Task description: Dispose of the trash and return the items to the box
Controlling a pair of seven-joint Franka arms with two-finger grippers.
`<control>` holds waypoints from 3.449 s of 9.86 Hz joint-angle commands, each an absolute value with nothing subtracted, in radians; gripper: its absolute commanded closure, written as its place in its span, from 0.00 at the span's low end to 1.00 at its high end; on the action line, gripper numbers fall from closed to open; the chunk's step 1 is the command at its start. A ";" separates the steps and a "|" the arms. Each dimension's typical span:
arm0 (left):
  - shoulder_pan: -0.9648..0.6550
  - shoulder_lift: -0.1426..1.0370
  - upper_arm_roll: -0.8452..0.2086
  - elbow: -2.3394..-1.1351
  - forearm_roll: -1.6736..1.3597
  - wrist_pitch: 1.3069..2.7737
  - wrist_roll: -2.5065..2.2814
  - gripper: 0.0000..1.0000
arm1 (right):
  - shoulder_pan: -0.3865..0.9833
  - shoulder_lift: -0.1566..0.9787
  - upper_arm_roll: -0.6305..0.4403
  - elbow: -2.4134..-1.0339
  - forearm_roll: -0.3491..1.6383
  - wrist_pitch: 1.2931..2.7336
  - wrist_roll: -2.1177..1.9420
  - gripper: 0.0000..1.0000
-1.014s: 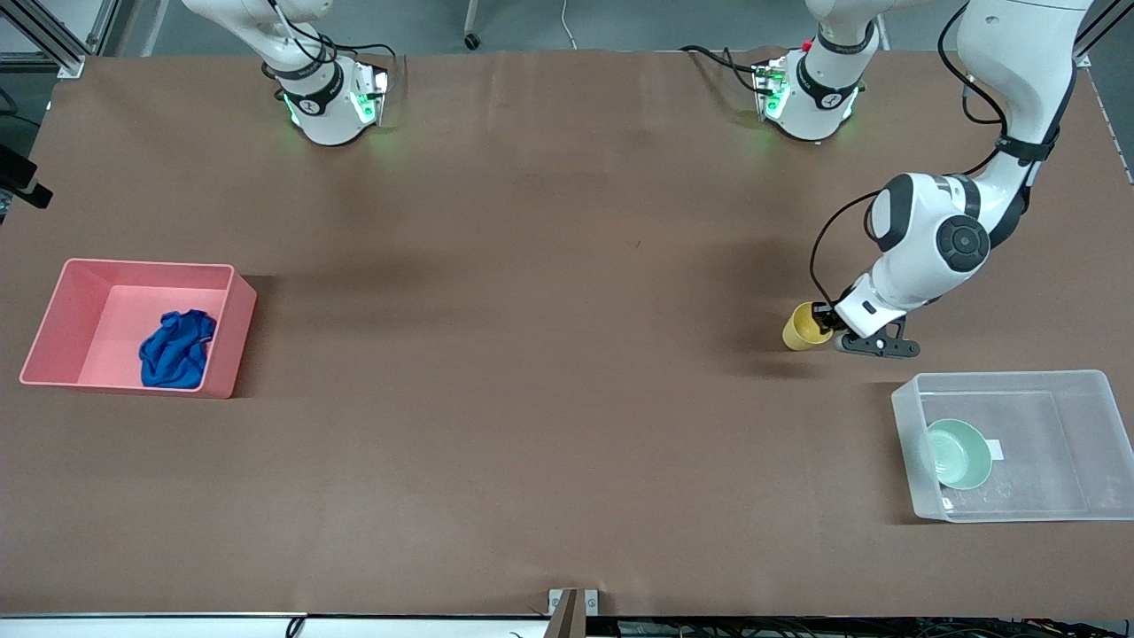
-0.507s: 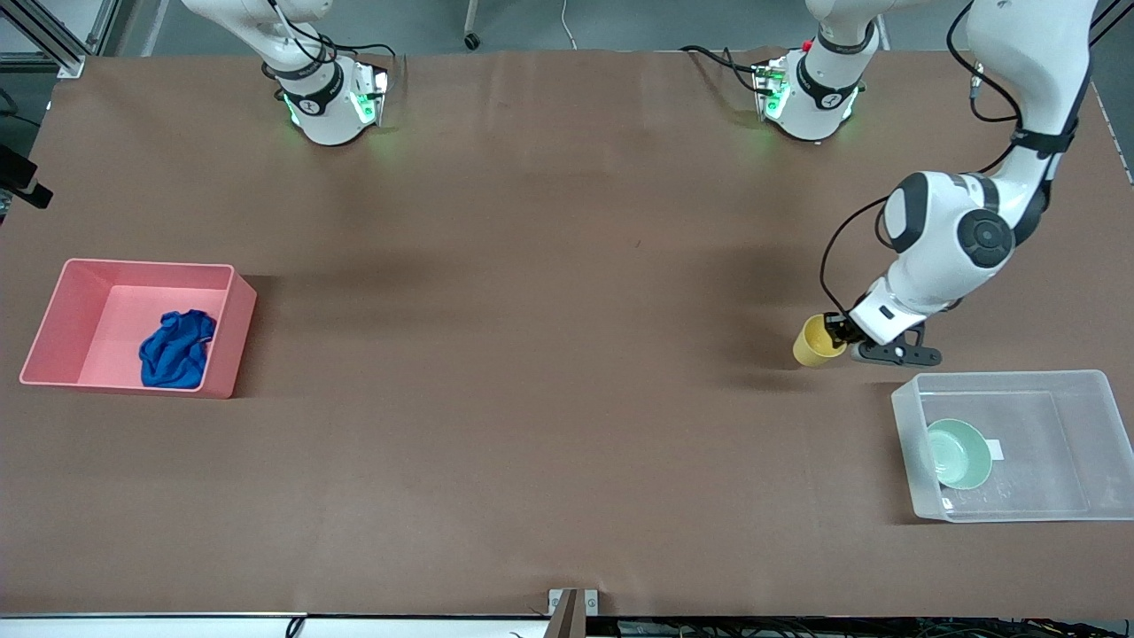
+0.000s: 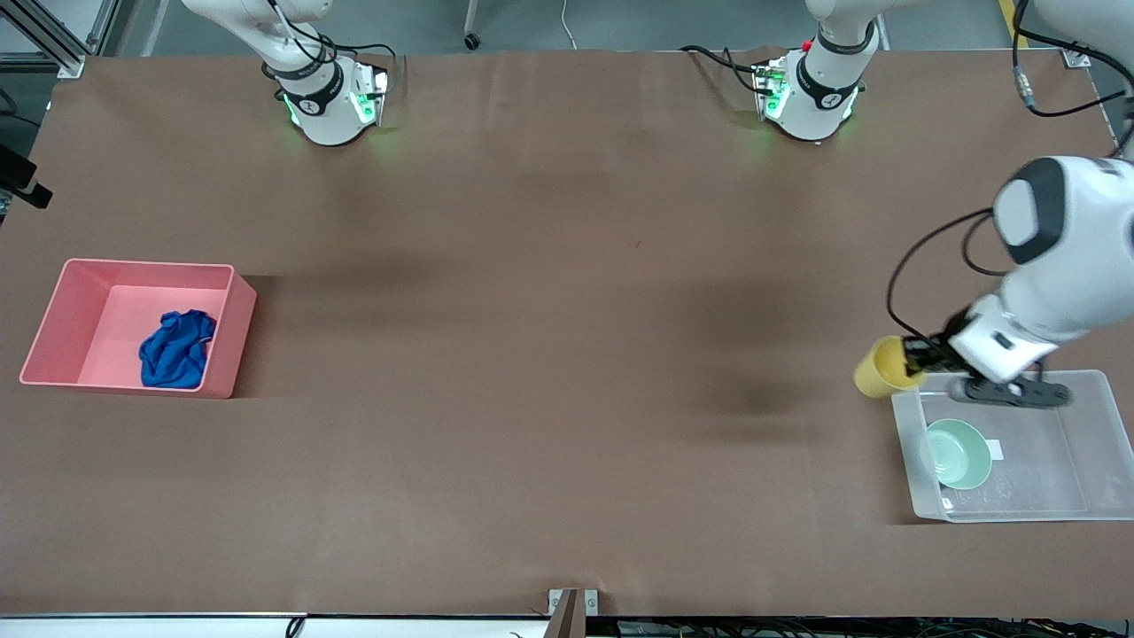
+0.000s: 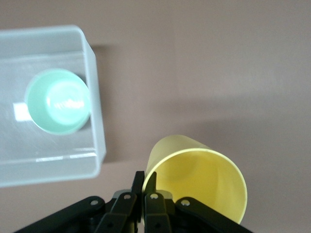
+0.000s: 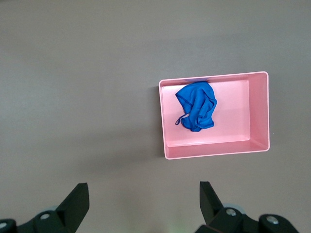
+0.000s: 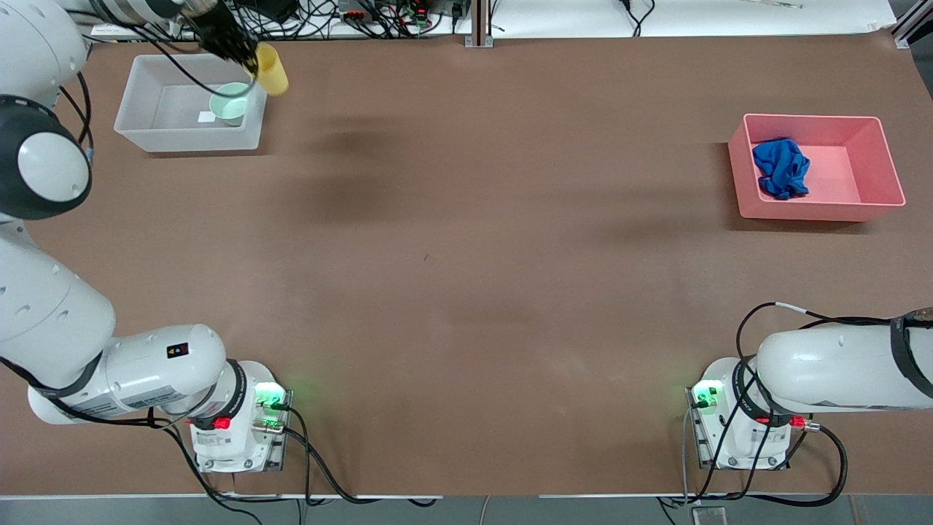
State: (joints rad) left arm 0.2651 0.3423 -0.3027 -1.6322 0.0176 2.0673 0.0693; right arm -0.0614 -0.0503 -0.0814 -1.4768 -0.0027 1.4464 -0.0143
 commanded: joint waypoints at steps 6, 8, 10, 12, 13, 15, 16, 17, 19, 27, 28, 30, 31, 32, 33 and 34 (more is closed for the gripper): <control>0.363 0.794 -0.213 -1.239 0.092 2.118 0.445 1.00 | -0.066 -0.048 -0.077 -1.465 -0.015 1.436 -0.015 0.00; 0.367 0.830 -0.209 -1.249 0.094 2.118 0.453 0.99 | -0.066 -0.048 -0.077 -1.465 -0.017 1.436 -0.015 0.00; 0.365 0.860 -0.209 -1.252 0.095 2.155 0.451 0.97 | -0.066 -0.048 -0.077 -1.465 -0.017 1.436 -0.015 0.00; 0.365 0.871 -0.209 -1.256 0.097 2.181 0.445 0.59 | -0.066 -0.048 -0.077 -1.465 -0.017 1.436 -0.015 0.00; 0.365 0.852 -0.209 -1.256 0.097 2.181 0.439 0.21 | -0.066 -0.048 -0.077 -1.465 -0.015 1.436 -0.015 0.00; 0.368 0.777 -0.209 -1.270 0.097 2.158 0.440 0.00 | -0.066 -0.048 -0.077 -1.465 -0.017 1.436 -0.015 0.00; 0.362 0.714 -0.212 -1.293 0.097 2.125 0.437 0.00 | -0.066 -0.048 -0.077 -1.465 -0.017 1.436 -0.015 0.00; 0.359 0.653 -0.219 -1.311 0.097 2.071 0.414 0.00 | -0.066 -0.048 -0.077 -1.465 -0.017 1.436 -0.015 0.00; 0.330 0.525 -0.233 -1.348 0.097 1.962 0.320 0.00 | -0.066 -0.048 -0.077 -1.465 -0.017 1.436 -0.017 0.00; 0.281 0.151 -0.393 -1.373 0.081 1.530 0.090 0.00 | -0.067 -0.046 -0.078 -1.466 -0.017 1.436 -0.018 0.00; 0.229 0.115 -0.344 -1.374 0.080 1.507 0.089 0.00 | -0.067 -0.046 -0.080 -1.466 -0.017 1.436 -0.018 0.00; 0.088 0.063 -0.199 -1.379 0.063 1.482 0.103 0.00 | -0.069 -0.045 -0.080 -1.466 -0.017 1.436 -0.018 0.00; 0.019 0.042 -0.114 -1.376 0.042 1.474 0.103 0.00 | -0.069 -0.046 -0.080 -1.466 -0.017 1.436 -0.018 0.00; -0.042 0.038 -0.065 -1.364 0.038 1.467 0.088 0.00 | -0.069 -0.046 -0.080 -1.466 -0.017 1.436 -0.018 0.00; -0.048 0.035 -0.054 -1.356 0.034 1.438 0.090 0.00 | -0.069 -0.045 -0.080 -1.466 -0.017 1.436 -0.018 0.00; -0.045 0.019 -0.052 -1.359 0.031 1.433 0.087 0.00 | -0.069 -0.044 -0.080 -1.466 -0.017 1.436 -0.018 0.00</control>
